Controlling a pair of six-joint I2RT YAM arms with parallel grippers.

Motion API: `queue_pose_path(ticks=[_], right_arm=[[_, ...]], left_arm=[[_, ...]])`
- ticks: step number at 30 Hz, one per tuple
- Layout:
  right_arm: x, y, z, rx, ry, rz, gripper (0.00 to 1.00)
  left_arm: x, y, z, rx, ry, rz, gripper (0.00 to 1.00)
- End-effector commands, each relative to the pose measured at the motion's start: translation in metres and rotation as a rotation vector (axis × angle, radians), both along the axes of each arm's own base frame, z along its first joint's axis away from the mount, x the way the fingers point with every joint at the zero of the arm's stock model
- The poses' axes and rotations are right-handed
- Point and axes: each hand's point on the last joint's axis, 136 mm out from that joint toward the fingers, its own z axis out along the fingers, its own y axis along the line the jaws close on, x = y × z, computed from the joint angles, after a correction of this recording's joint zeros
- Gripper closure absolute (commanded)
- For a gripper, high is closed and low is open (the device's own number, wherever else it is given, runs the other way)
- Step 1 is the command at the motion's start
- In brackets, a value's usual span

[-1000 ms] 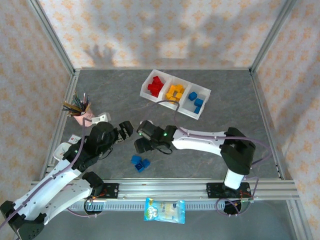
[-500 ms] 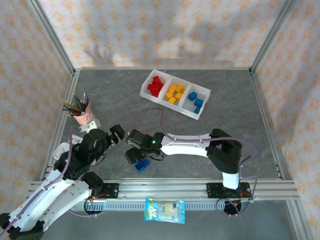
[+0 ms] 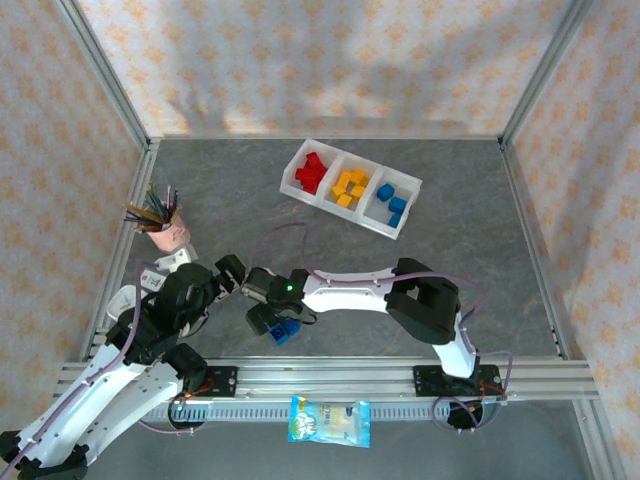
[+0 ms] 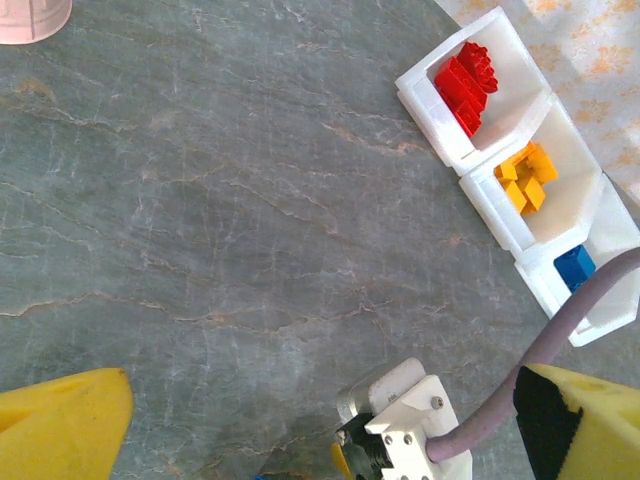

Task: Sort the legos into containers by color
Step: Pick up the lego from the bottom-center of the table.

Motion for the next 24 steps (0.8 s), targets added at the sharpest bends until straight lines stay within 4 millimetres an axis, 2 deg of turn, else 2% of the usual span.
queue_pose_path(ticks=[1,6,10,13,19,24], right_arm=[[0.01,-0.009,0.0,-0.062,-0.047,-0.039,0.14],[0.031,-0.026,0.003,-0.069,-0.048,-0.128,0.2],[0.039,-0.036,0.003,-0.089,-0.055,-0.144,0.27],[0.035,-0.035,0.001,-0.093,-0.039,-0.13,0.3],[0.02,-0.024,-0.002,-0.093,-0.015,-0.089,0.27],[0.02,-0.028,-0.013,-0.124,-0.007,-0.122,0.33]], left_arm=[[-0.003,0.009,-0.005,0.016,0.013,0.036,0.01],[-0.002,0.006,-0.006,0.012,0.013,0.027,0.01],[0.0,0.005,-0.004,0.01,0.006,0.023,0.01],[0.002,0.003,-0.005,0.013,0.008,0.016,0.01],[0.002,0.002,-0.006,0.012,0.012,0.015,0.01],[0.002,0.002,-0.005,0.009,0.009,0.013,0.01]])
